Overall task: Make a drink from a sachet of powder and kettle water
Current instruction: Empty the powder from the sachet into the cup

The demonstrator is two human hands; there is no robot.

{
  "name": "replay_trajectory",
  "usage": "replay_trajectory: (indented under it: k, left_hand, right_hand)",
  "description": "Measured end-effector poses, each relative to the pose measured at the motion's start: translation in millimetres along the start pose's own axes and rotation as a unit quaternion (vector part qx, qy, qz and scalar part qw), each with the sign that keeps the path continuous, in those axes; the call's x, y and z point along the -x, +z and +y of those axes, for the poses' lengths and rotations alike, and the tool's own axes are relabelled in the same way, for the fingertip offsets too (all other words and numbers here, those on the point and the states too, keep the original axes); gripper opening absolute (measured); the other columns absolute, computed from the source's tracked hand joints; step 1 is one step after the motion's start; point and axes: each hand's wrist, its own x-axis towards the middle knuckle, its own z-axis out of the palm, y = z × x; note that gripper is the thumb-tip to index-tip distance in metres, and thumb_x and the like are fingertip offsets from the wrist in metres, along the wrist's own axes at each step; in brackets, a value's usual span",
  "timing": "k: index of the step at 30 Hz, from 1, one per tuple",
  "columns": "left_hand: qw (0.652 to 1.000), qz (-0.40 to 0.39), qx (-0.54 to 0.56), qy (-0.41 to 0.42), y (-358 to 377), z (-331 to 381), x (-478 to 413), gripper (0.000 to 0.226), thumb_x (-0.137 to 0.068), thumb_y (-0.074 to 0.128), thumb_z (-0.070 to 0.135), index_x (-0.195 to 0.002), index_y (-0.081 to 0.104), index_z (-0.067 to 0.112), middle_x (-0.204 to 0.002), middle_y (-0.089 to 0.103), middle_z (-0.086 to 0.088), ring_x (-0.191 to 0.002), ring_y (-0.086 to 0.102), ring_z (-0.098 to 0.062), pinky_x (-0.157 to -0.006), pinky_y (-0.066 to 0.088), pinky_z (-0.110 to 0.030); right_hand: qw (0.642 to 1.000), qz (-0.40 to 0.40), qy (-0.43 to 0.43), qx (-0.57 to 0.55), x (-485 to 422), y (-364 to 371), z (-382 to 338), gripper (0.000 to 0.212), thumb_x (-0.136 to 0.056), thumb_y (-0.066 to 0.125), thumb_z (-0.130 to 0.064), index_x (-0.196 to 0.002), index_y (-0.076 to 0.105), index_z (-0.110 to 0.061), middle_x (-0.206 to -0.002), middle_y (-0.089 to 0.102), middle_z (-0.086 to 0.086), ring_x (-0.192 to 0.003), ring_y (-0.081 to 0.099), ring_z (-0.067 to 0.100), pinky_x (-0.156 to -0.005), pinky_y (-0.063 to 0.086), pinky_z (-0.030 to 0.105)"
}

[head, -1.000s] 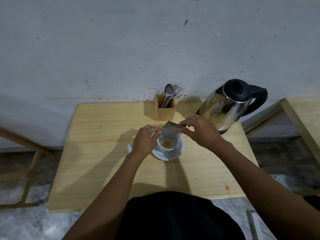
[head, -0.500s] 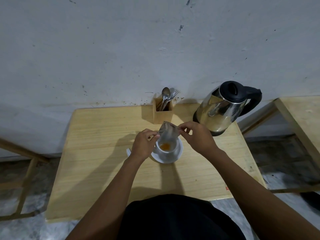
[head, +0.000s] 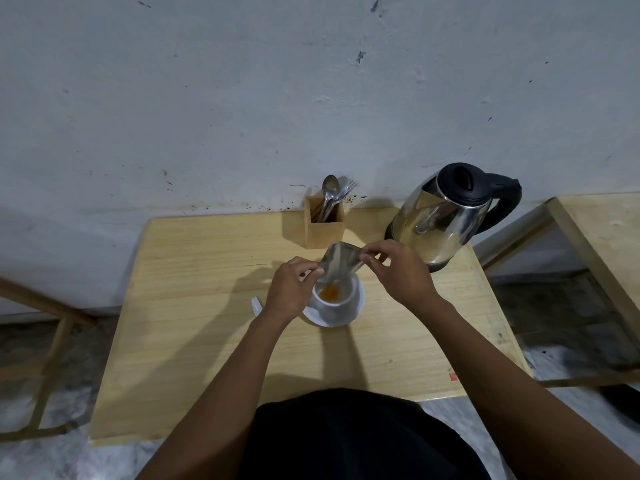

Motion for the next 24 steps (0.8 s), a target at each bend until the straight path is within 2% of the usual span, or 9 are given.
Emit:
replay_trajectory:
  k: [3,8,14,17,21,24]
  left_hand:
    - [1.0,0.004,0.0,-0.001,-1,-1,1,0.016,-0.089,0.064,0.013,-0.1,0.074,0.007,-0.093,0.063,0.001,-0.088,0.059,-0.016,-0.074,0.042,-0.021]
    - [1.0,0.003,-0.007,0.006,-3,0,0,0.015,-0.09,0.063,0.012,-0.097,0.075,0.007,-0.097,0.067,-0.004,-0.085,0.059,-0.014,-0.069,0.041,-0.012]
    - [1.0,0.013,-0.018,0.007,-7,0,1,0.017,-0.091,0.062,0.013,-0.101,0.074,0.007,-0.1,0.067,-0.006,-0.084,0.058,-0.013,-0.067,0.038,-0.005]
    - [0.999,0.017,-0.03,0.011,-7,-1,0,0.017,-0.09,0.062,0.012,-0.101,0.074,0.006,-0.101,0.068,-0.007,-0.085,0.058,-0.012,-0.065,0.038,-0.002]
    - [0.999,0.02,-0.027,0.011,-9,-3,-1,0.017,-0.09,0.062,0.012,-0.101,0.074,0.005,-0.1,0.067,-0.007,-0.086,0.059,-0.015,-0.068,0.039,-0.007]
    - [1.0,0.01,-0.017,0.005,-9,-4,0,0.018,-0.09,0.062,0.014,-0.102,0.074,0.007,-0.097,0.064,-0.002,-0.085,0.058,-0.012,-0.065,0.037,-0.003]
  right_hand:
    - [1.0,0.011,0.003,-0.007,-3,-2,-1,0.004,-0.087,0.07,-0.034,-0.091,0.072,-0.034,-0.082,0.064,-0.023,-0.079,0.059,0.004,-0.07,0.05,0.03]
    - [0.999,-0.034,-0.008,0.025,-5,-4,-7,0.007,-0.086,0.071,-0.035,-0.09,0.074,-0.031,-0.081,0.062,-0.024,-0.077,0.056,0.0,-0.064,0.04,0.019]
    - [0.999,-0.026,-0.004,0.021,-14,-13,-4,0.005,-0.08,0.075,-0.04,-0.083,0.077,-0.036,-0.079,0.064,-0.021,-0.073,0.056,0.002,-0.059,0.038,0.022]
    - [0.997,-0.039,-0.047,0.046,-12,-10,-9,0.004,-0.08,0.075,-0.039,-0.084,0.077,-0.037,-0.082,0.069,-0.018,-0.072,0.058,0.004,-0.063,0.043,0.026]
    - [0.997,-0.003,-0.057,0.06,-12,-11,-10,0.007,-0.081,0.075,-0.038,-0.084,0.079,-0.033,-0.083,0.07,-0.016,-0.071,0.055,0.007,-0.06,0.032,0.017]
    - [0.995,0.016,-0.066,0.076,-12,-12,-10,0.008,-0.08,0.075,-0.039,-0.084,0.079,-0.033,-0.082,0.071,-0.016,-0.073,0.054,0.008,-0.065,0.032,0.024]
